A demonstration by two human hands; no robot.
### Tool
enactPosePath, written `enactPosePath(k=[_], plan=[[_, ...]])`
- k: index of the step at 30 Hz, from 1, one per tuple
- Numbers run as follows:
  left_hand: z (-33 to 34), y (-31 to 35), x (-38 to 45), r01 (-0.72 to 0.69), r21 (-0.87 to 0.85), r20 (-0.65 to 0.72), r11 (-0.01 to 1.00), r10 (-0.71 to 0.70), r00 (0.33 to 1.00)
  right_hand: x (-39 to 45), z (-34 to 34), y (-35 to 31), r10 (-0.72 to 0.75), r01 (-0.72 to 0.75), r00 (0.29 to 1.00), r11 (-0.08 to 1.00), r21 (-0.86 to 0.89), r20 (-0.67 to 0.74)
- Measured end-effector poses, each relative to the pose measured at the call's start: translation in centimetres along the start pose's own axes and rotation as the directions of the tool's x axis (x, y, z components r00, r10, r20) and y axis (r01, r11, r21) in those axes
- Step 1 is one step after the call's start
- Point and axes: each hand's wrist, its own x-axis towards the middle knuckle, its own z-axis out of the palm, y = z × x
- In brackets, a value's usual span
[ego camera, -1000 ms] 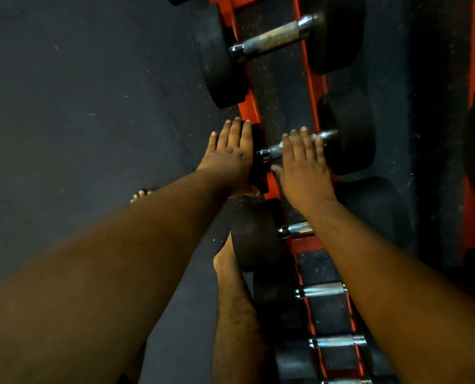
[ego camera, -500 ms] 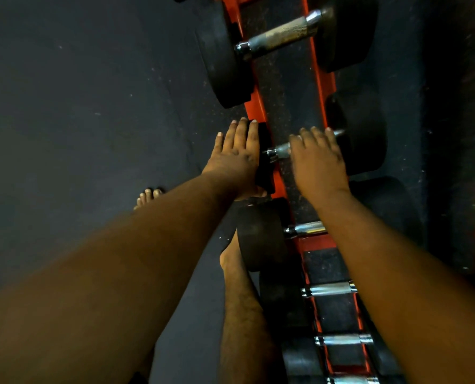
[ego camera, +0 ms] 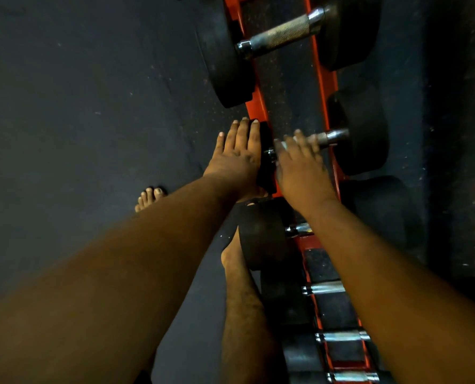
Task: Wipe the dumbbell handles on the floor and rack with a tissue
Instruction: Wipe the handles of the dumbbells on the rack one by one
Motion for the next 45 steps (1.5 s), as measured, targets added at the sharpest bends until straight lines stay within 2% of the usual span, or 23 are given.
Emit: enactPosePath(k=[2, 5, 7, 9, 14, 16, 18, 19, 20, 21, 22, 23, 24, 25, 26, 27, 30, 35, 41, 45], plan=[[0.0, 0.1, 0.0, 0.0, 0.003, 0.002, 1.0, 0.0, 1.0, 0.2, 0.2, 0.4, -0.111, 0.112, 0.994, 0.993, -0.036, 0.013], [0.0, 0.0, 0.0, -0.007, 0.003, -0.002, 1.0, 0.007, 1.0, 0.7, 0.0, 2.7, -0.072, 0.07, 0.997, 0.997, -0.044, -0.04], [0.0, -0.1, 0.0, -0.013, -0.001, -0.008, 1.0, 0.013, 1.0, 0.7, -0.1, 4.0, -0.028, 0.029, 0.997, 1.0, 0.011, -0.066], [0.0, -0.1, 0.0, -0.011, -0.003, -0.007, 1.0, 0.011, 1.0, 0.5, -0.1, 4.0, -0.049, 0.052, 0.997, 0.998, 0.042, -0.057], [-0.1, 0.0, -0.1, -0.013, 0.009, -0.009, 1.0, 0.013, 1.0, 0.0, -0.4, 1.5, -0.234, 0.235, 0.972, 0.969, 0.077, -0.022], [-0.2, 0.1, -0.1, -0.014, 0.007, -0.006, 1.0, 0.014, 1.0, -1.3, 0.2, 0.6, -0.208, 0.212, 0.977, 0.966, 0.145, -0.042], [-0.1, 0.1, -0.1, -0.01, 0.002, -0.009, 1.0, 0.01, 1.0, -3.5, 1.2, -0.4, -0.051, 0.062, 0.998, 0.95, 0.306, -0.043], [-0.1, 0.1, -0.1, -0.008, 0.002, -0.013, 1.0, 0.008, 1.0, -4.7, 1.6, -1.0, 0.1, -0.088, 0.995, 0.901, 0.425, -0.007], [-0.1, 0.1, 0.0, -0.01, 0.003, -0.013, 1.0, 0.01, 1.0, -5.4, 2.1, -1.5, 0.295, -0.276, 0.954, 0.787, 0.551, 0.056], [-0.1, 0.0, -0.1, -0.011, 0.006, -0.007, 1.0, 0.011, 1.0, -5.6, 2.2, -2.0, 0.484, -0.448, 0.861, 0.579, 0.681, 0.155], [-0.2, 0.0, -0.1, -0.011, 0.007, -0.001, 1.0, 0.011, 1.0, -5.2, 2.3, -2.2, 0.615, -0.554, 0.729, 0.273, 0.787, 0.3], [-0.3, 0.1, -0.1, -0.01, 0.009, 0.002, 1.0, 0.01, 1.0, -4.5, 2.0, -2.3, 0.658, -0.556, 0.6, -0.065, 0.828, 0.455], [-0.4, 0.1, -0.2, -0.01, 0.009, 0.003, 1.0, 0.01, 1.0, -3.5, 1.9, -2.2, 0.639, -0.488, 0.503, -0.345, 0.801, 0.582], [-0.4, 0.2, -0.2, -0.012, 0.008, 0.003, 1.0, 0.012, 1.0, -2.3, 1.7, -2.0, 0.593, -0.394, 0.456, -0.534, 0.748, 0.663], [-0.5, 0.2, -0.2, -0.012, 0.004, -0.002, 1.0, 0.012, 1.0, -1.0, 1.4, -1.9, 0.555, -0.319, 0.445, -0.636, 0.703, 0.703], [-0.4, 0.2, -0.2, -0.01, 0.0, -0.007, 1.0, 0.01, 1.0, 0.1, 1.1, -1.9, 0.523, -0.268, 0.445, -0.696, 0.666, 0.727], [-0.4, 0.3, -0.2, -0.004, 0.003, -0.018, 1.0, 0.004, 1.0, 1.9, -1.0, -1.9, 0.487, -0.157, 0.43, -0.789, 0.594, 0.761], [-0.7, 0.3, -0.3, -0.004, 0.008, 0.0, 1.0, 0.004, 1.0, 2.2, -2.8, 0.7, 0.554, 0.161, 0.329, -0.831, 0.533, 0.765], [-0.7, 0.4, -0.3, -0.003, 0.01, 0.001, 1.0, 0.003, 1.0, 3.1, -3.0, -2.0, 0.52, 0.012, 0.403, -0.826, 0.564, 0.753], [-0.7, 0.3, -0.3, -0.013, 0.005, -0.003, 1.0, 0.014, 1.0, 3.5, -3.3, 0.5, 0.521, 0.122, 0.412, -0.844, 0.522, 0.747]])
